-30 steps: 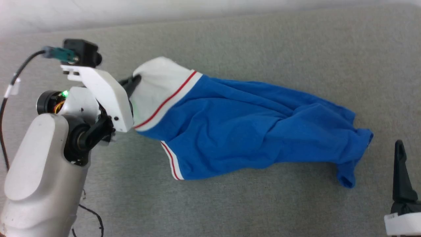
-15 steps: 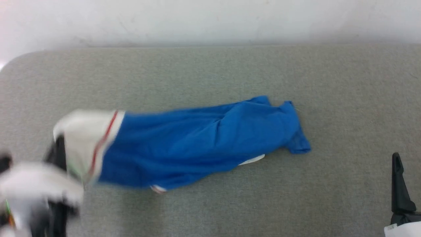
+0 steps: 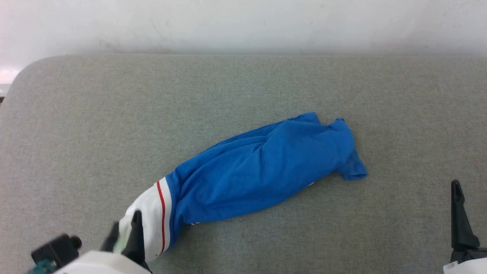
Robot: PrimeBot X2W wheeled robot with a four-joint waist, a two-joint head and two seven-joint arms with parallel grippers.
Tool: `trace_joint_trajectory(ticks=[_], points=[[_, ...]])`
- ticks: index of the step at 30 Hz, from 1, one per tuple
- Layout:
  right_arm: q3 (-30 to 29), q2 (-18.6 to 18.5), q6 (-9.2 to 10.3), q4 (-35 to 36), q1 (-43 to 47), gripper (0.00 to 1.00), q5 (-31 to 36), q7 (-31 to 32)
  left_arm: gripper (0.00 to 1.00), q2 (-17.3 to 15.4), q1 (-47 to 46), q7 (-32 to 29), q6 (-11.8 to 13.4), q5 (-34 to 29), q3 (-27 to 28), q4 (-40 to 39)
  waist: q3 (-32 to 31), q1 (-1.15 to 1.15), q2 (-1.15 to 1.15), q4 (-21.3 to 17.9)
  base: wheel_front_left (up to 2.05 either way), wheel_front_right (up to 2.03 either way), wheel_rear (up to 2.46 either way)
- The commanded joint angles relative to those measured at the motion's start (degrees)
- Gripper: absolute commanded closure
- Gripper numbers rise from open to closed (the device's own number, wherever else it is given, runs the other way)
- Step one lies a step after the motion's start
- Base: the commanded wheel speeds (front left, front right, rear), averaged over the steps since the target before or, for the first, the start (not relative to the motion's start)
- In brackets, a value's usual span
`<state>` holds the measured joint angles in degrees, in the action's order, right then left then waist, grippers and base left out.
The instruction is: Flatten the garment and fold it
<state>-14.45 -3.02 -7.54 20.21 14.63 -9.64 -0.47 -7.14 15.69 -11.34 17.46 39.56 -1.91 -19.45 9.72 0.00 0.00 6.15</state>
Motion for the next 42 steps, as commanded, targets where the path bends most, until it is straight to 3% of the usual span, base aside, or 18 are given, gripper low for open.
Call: trace_joint_trajectory(ticks=[1,7,13,16,18,22,25,33,34,35,36,38,42], points=[[0.08,0.14,0.05,0.44,-0.40,0.00,0.22,0.27,0.00,-1.85,-2.39,-0.05,-0.74,-1.52,-0.03,-0.54,0.05,0.00,0.00,-0.28,0.00,0.00,0.00],[0.23,0.14,0.05,0.37,-0.48,0.00,0.12,0.38,0.00,-8.14,-10.10,-1.20,-1.65,-9.31,-2.24,-4.52,0.71,0.00,0.00,-2.20,0.00,0.00,0.00],[0.54,0.14,0.05,0.04,-0.50,0.00,-0.20,0.13,0.00,-9.82,-18.40,-5.27,-6.06,-16.76,-14.11,-4.29,2.03,0.00,0.00,-3.70,0.00,0.00,0.00],[0.75,0.14,0.05,-0.07,-0.89,0.00,-0.16,0.12,0.00,-10.41,-22.80,-8.16,-10.08,-21.12,-21.81,-0.37,2.69,0.00,0.00,-4.21,0.00,0.00,0.00],[0.74,0.14,0.05,-0.08,-1.04,0.00,-0.15,0.11,0.00,-10.33,-24.26,-8.98,-11.41,-22.22,-24.07,1.43,2.91,0.00,0.00,-4.30,0.00,0.00,0.00],[0.75,0.14,0.05,-0.22,-1.47,0.00,-0.25,0.20,0.00,-10.93,-29.80,-11.53,-17.22,-27.11,-31.94,10.24,3.83,0.00,0.00,-4.56,0.00,0.00,0.00],[1.02,0.14,0.05,-0.33,-1.86,0.00,-0.34,0.24,0.00,-10.80,-33.16,-12.34,-20.19,-29.56,-35.62,17.43,4.38,0.00,0.00,-4.86,0.00,0.00,0.00],[0.87,0.14,0.05,-0.39,-2.30,0.00,-0.28,0.43,0.00,-10.45,-38.47,-12.32,-22.95,-31.52,-39.82,29.93,5.10,0.00,0.00,-5.59,0.00,0.00,0.00],[0.77,0.14,0.05,-0.44,-2.25,0.00,-0.27,0.44,0.06,-10.14,-38.48,-12.30,-22.99,-30.96,-39.73,30.53,4.98,0.00,0.00,-5.56,0.00,0.00,0.00],[0.62,0.14,0.05,-0.52,-2.15,0.00,-0.28,0.45,0.65,-9.75,-38.46,-12.10,-22.96,-30.32,-39.49,30.83,4.73,0.00,0.00,-5.43,0.00,0.00,0.00],[0.43,0.14,0.05,-0.62,-2.01,0.00,-0.30,0.48,1.00,-9.34,-38.44,-11.78,-22.83,-29.70,-39.17,30.86,4.45,0.00,0.00,-5.26,0.00,0.00,0.00],[0.12,0.14,0.05,-0.82,-1.75,0.00,-0.42,0.56,1.00,-7.92,-38.03,-11.37,-22.65,-27.30,-38.14,30.21,3.70,0.00,0.00,-4.77,0.00,0.00,0.00],[0.02,0.14,0.05,-1.05,-1.35,0.00,-0.53,0.64,1.00,-1.68,-36.47,-11.58,-21.63,-17.83,-34.07,25.57,1.84,0.00,0.00,-3.51,0.00,0.00,0.00]])
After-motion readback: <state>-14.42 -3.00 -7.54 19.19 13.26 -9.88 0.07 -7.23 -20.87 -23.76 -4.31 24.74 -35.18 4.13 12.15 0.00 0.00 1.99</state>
